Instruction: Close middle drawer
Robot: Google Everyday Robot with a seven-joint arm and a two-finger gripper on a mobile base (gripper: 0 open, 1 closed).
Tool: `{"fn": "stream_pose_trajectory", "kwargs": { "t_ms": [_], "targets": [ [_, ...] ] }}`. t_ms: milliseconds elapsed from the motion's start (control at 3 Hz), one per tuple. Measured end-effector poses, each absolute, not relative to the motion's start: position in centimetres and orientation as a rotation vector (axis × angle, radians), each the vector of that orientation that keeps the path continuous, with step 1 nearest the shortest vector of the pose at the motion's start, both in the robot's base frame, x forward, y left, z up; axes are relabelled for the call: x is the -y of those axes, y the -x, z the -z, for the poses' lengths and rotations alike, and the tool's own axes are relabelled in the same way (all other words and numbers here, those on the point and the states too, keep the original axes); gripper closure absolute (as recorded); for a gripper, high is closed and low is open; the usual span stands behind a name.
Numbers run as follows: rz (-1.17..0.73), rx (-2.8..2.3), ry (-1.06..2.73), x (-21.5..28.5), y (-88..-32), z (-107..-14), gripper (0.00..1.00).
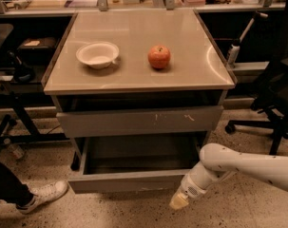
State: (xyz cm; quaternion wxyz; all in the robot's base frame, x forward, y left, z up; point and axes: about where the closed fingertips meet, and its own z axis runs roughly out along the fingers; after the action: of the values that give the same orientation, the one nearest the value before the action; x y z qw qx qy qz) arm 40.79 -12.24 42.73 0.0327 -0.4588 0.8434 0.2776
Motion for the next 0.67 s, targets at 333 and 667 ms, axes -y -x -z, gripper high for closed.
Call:
{"fn": "stream_pose_trajectory", "kwargs": {
  "t_ms": [333,667],
  "targets": [
    [-0.854,-2.569,1.439,11.7,-41.5,-42.8,0.88],
    [-0.815,-2.529,1.465,10.6,-43.5,-43.4,1.0]
  ]
}}
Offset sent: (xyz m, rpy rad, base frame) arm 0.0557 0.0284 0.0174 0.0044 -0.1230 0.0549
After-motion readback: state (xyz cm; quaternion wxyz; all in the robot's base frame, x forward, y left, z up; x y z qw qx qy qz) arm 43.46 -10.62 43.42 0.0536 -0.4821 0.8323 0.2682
